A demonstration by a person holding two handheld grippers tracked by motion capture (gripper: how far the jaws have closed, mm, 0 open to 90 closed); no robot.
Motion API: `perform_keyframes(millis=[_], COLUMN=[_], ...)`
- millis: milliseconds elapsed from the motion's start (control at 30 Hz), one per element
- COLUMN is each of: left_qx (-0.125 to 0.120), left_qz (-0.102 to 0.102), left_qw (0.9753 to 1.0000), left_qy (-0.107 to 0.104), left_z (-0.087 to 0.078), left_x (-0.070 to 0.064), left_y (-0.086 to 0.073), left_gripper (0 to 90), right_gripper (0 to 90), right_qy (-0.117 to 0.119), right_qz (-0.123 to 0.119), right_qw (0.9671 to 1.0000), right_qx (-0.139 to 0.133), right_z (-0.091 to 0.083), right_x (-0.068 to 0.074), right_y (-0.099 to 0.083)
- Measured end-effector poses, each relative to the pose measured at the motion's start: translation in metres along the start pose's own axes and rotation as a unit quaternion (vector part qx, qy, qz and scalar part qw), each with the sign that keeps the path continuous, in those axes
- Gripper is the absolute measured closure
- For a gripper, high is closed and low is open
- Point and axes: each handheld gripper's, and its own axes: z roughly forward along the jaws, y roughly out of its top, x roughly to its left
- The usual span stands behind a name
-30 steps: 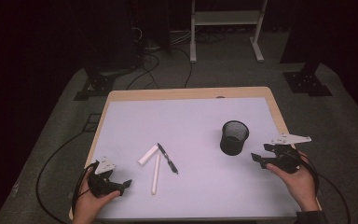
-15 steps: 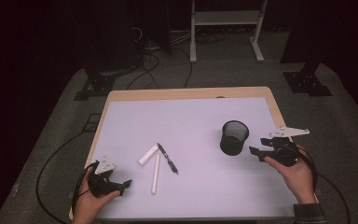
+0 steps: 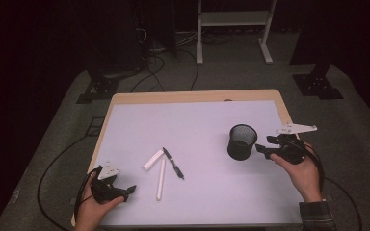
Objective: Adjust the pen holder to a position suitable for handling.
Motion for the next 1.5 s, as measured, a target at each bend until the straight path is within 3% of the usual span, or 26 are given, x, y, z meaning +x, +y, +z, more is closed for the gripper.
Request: perform_keyframes(millis=[1067, 1500], left_qx=[0.000, -0.001], left_qz=[0.000, -0.003], left_qw=[1.0000, 1.0000], left_qy=[0.000, -0.001], left_z=[0.000, 0.000], left_x=[0.000, 0.000], left_y=[0.000, 0.000], left_gripper=[2.9, 2.9], right_gripper=[46.7, 48.4], right_qy=[0.002, -0.013], right_qz=[0.010, 0.004], right_qw=[0.9999, 0.9998], right_qx=[-0.003, 0.017], right_z=[0.020, 0.035], right_x=[-0.011, -0.013], right_y=[0.030, 0.041])
